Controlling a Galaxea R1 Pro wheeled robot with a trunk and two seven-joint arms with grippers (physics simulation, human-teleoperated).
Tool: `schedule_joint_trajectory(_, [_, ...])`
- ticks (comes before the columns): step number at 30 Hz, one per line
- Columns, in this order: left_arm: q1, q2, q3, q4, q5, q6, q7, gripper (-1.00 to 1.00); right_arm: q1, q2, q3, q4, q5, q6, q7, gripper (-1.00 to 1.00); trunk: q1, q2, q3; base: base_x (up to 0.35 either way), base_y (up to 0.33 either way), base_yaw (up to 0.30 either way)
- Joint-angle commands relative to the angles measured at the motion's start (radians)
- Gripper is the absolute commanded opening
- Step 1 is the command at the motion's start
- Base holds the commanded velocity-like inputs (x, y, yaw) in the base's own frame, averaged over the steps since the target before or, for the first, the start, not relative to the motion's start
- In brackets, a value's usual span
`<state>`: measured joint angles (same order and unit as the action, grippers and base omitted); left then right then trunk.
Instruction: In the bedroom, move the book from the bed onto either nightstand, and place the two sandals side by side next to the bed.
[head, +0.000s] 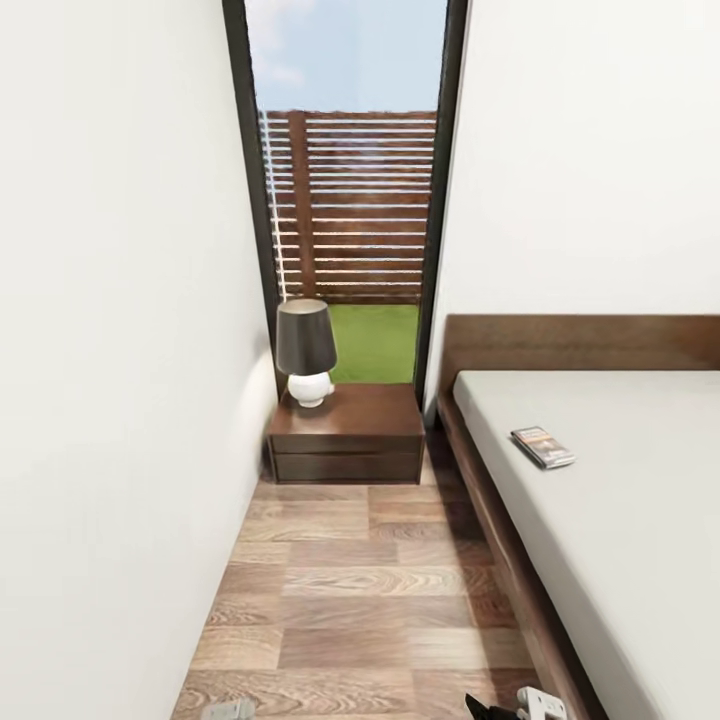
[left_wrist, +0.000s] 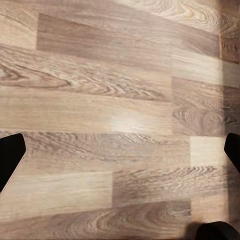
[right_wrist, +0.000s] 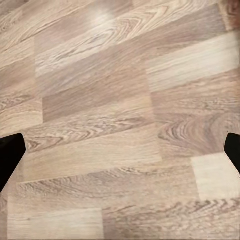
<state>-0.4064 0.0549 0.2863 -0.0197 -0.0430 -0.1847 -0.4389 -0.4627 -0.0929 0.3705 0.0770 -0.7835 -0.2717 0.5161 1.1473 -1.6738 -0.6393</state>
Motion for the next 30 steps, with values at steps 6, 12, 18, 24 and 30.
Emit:
schedule_joint_trajectory(6, [-0.001,0.0,0.005,0.001,-0.005,-0.004,-0.003,1.0,-0.001,0.001,0.008,0.004,-0.01,-0.004,0.007,1.0,0.001,0.0,-0.001,0.328,0.0,0.0])
schedule_joint_trajectory(12, [-0.001,0.0,0.005,0.001,-0.005,-0.003,-0.003,1.0,-0.002,0.001,0.008,0.004,-0.01,-0.005,0.006,1.0,0.001,0.0,-0.001,0.328,0.0,0.0])
schedule_joint_trajectory(18, [-0.002,0.0,0.005,0.001,-0.005,-0.004,-0.003,1.0,-0.001,0.001,0.008,0.004,-0.01,-0.005,0.007,1.0,0.001,0.0,-0.001,0.328,0.0,0.0])
schedule_joint_trajectory(24, [-0.001,0.0,0.005,0.001,-0.005,-0.004,-0.003,1.0,-0.002,0.001,0.008,0.004,-0.01,-0.004,0.006,1.0,0.001,0.0,-0.001,0.328,0.0,0.0])
schedule_joint_trajectory(30, [-0.001,0.0,0.005,0.001,-0.005,-0.004,-0.003,1.0,-0.002,0.001,0.008,0.004,-0.01,-0.005,0.007,1.0,0.001,0.0,-0.001,0.328,0.0,0.0])
